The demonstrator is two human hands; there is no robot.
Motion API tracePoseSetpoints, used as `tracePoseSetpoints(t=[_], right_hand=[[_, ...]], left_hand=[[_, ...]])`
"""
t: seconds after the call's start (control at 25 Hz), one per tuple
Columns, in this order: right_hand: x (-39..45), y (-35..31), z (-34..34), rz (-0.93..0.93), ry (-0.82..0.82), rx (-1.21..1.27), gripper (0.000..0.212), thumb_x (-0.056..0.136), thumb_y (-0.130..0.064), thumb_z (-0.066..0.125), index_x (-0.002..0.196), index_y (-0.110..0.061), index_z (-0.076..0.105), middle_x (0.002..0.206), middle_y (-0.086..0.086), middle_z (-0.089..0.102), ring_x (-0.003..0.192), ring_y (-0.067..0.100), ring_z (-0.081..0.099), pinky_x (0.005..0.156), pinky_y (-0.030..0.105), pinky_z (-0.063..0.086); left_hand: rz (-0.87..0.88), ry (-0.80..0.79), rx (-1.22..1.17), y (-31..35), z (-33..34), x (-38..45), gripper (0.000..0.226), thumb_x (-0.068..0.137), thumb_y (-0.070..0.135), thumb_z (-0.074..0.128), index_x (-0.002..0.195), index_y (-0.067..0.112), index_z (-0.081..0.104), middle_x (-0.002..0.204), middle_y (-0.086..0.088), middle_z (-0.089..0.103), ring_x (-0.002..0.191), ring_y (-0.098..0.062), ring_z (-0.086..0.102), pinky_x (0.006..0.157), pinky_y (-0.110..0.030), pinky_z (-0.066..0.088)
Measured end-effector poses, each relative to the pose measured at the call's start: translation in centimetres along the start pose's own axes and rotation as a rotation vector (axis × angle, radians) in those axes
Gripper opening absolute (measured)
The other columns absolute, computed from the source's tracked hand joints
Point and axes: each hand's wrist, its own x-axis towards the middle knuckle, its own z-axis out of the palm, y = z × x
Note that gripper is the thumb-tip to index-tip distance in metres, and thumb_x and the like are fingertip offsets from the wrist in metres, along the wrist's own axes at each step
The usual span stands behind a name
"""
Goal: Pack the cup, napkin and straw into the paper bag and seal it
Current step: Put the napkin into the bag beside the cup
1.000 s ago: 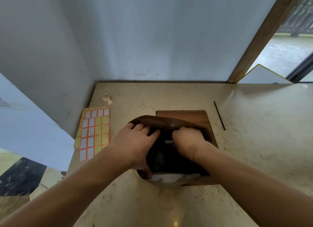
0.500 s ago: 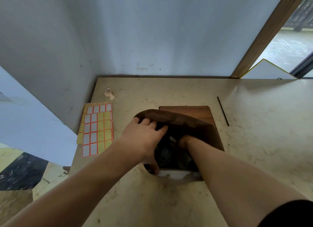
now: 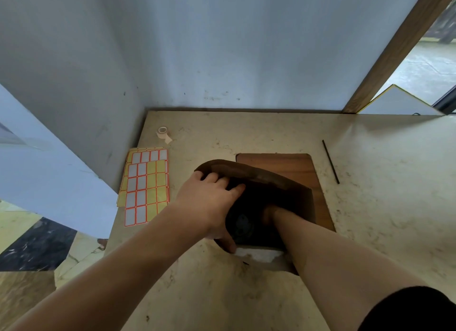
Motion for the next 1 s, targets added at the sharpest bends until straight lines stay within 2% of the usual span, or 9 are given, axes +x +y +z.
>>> tracePoseSetpoints(t=[0.2, 0.36, 0.48, 0.56, 0.64, 0.72, 0.8, 0.88, 1.0], right_hand=[[-2.4, -0.7, -1.8, -0.088, -0.017, -0.169, 0.043, 0.101, -0.014, 0.043, 0.143, -0.004, 0.039, 0.149, 0.019, 0.039, 0.136, 0.031, 0.037, 0.109, 0.035, 0.029], [-6.3, -2.6, -3.6, -0.235, 0.062, -0.175, 0.036, 0.098, -0.010, 0.043, 0.133, -0.004, 0.051, 0.136, 0.019, 0.051, 0.127, 0.030, 0.047, 0.103, 0.033, 0.038], [-10.2, -3.9, -5.7, -0.358, 0.202, -0.143, 0.028, 0.094, -0.007, 0.046, 0.114, -0.002, 0.064, 0.109, 0.015, 0.064, 0.107, 0.030, 0.060, 0.084, 0.032, 0.047], [-12.8, -3.7, -7.6, -0.438, 0.279, -0.081, 0.027, 0.090, -0.006, 0.049, 0.107, -0.004, 0.069, 0.097, 0.013, 0.068, 0.090, 0.025, 0.064, 0.076, 0.032, 0.053], [-14.9, -2.5, -9.0, -0.540, 0.381, 0.017, 0.028, 0.088, -0.008, 0.054, 0.110, -0.010, 0.071, 0.098, 0.009, 0.073, 0.086, 0.018, 0.065, 0.081, 0.031, 0.056], [-16.1, -0.6, -9.5, -0.671, 0.526, 0.082, 0.029, 0.088, -0.015, 0.061, 0.115, -0.020, 0.070, 0.099, -0.003, 0.073, 0.087, 0.006, 0.066, 0.086, 0.025, 0.054], [-16.2, 1.5, -9.3, -0.748, 0.662, 0.109, 0.022, 0.090, -0.024, 0.064, 0.111, -0.026, 0.071, 0.097, -0.012, 0.072, 0.083, 0.000, 0.064, 0.086, 0.023, 0.053], [-15.0, 3.7, -9.0, -0.742, 0.805, 0.175, 0.017, 0.090, -0.027, 0.065, 0.105, -0.026, 0.072, 0.090, -0.016, 0.070, 0.078, -0.003, 0.064, 0.083, 0.022, 0.054], [-12.2, 6.0, -9.0, -0.657, 0.998, 0.303, 0.013, 0.089, -0.026, 0.067, 0.100, -0.024, 0.074, 0.084, -0.016, 0.069, 0.072, -0.005, 0.062, 0.074, 0.011, 0.048]], left_hand=[[0.005, -0.030, 0.016, -0.1, -0.2, 0.2, 0.122, 0.049, 0.084, 0.065, 0.149, 0.038, 0.011, 0.153, 0.002, 0.031, 0.139, -0.025, 0.024, 0.112, -0.045, 0.018], [0.002, -0.080, 0.016, 0.1, -0.6, 0.4, 0.124, 0.046, 0.083, 0.066, 0.148, 0.040, 0.010, 0.153, 0.004, 0.031, 0.140, -0.025, 0.023, 0.113, -0.045, 0.016], [0.004, -0.102, 0.006, 0.1, -0.8, 0.7, 0.123, 0.046, 0.083, 0.067, 0.148, 0.042, 0.011, 0.152, 0.005, 0.034, 0.139, -0.025, 0.025, 0.113, -0.047, 0.016], [0.014, -0.094, -0.005, 0.1, -0.9, 0.9, 0.121, 0.048, 0.083, 0.065, 0.148, 0.042, 0.009, 0.152, 0.005, 0.033, 0.139, -0.025, 0.025, 0.114, -0.047, 0.015], [0.021, -0.062, -0.029, 0.1, -1.0, 0.9, 0.119, 0.053, 0.083, 0.061, 0.148, 0.042, 0.005, 0.155, 0.006, 0.029, 0.141, -0.024, 0.022, 0.114, -0.047, 0.015], [0.021, -0.001, -0.065, 0.3, -0.9, 0.9, 0.116, 0.056, 0.084, 0.058, 0.149, 0.041, 0.003, 0.156, 0.007, 0.025, 0.143, -0.023, 0.018, 0.114, -0.046, 0.015], [0.019, 0.046, -0.106, 0.3, -0.9, 0.7, 0.114, 0.059, 0.082, 0.058, 0.149, 0.041, 0.001, 0.157, 0.008, 0.022, 0.143, -0.021, 0.016, 0.115, -0.045, 0.012], [0.012, 0.076, -0.137, 0.3, -0.9, 0.6, 0.112, 0.062, 0.080, 0.059, 0.149, 0.041, 0.000, 0.158, 0.008, 0.021, 0.143, -0.020, 0.014, 0.115, -0.044, 0.010], [0.009, 0.091, -0.175, 0.2, -1.0, 0.7, 0.113, 0.063, 0.078, 0.061, 0.148, 0.043, -0.004, 0.159, 0.008, 0.016, 0.144, -0.019, 0.008, 0.116, -0.042, 0.005]])
